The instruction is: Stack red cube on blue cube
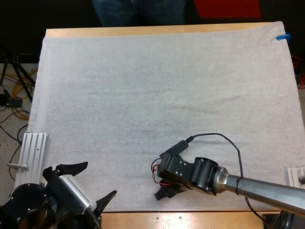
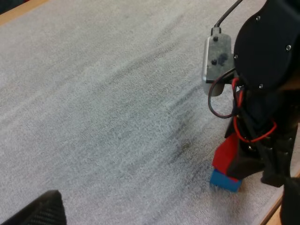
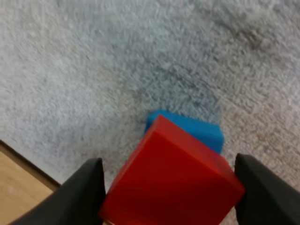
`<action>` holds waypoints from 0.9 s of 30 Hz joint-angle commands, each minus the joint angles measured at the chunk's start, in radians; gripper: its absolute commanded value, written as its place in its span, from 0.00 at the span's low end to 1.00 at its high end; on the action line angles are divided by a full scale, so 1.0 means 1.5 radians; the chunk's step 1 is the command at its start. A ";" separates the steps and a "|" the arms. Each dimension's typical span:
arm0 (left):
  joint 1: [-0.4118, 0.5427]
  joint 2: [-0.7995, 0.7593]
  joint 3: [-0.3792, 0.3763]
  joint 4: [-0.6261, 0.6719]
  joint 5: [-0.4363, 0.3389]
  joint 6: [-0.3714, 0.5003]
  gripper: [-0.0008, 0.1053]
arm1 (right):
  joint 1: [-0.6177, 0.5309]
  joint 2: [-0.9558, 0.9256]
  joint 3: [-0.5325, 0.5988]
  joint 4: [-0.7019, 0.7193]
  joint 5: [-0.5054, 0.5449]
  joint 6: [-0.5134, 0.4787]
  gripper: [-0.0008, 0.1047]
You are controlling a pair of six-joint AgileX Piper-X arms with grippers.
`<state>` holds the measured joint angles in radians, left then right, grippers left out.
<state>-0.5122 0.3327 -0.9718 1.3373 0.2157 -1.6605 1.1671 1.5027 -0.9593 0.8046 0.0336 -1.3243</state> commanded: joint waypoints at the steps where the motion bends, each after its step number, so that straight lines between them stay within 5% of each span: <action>1: -0.003 0.001 -0.001 0.003 0.003 -0.005 0.83 | 0.000 0.002 -0.002 -0.009 -0.001 -0.001 0.24; 13: -0.003 0.001 -0.001 0.003 0.003 -0.005 0.83 | 0.000 0.018 -0.002 0.007 0.009 -0.001 0.24; 21: -0.003 0.001 -0.001 0.003 0.003 -0.005 0.83 | 0.000 0.018 -0.002 0.007 0.009 -0.001 0.58; 27: -0.003 0.001 -0.001 0.003 0.003 -0.005 0.83 | 0.000 0.018 -0.012 0.027 0.015 0.003 0.60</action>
<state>-0.5122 0.3327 -0.9718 1.3373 0.2157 -1.6605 1.1671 1.5307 -0.9663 0.8321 0.0503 -1.3191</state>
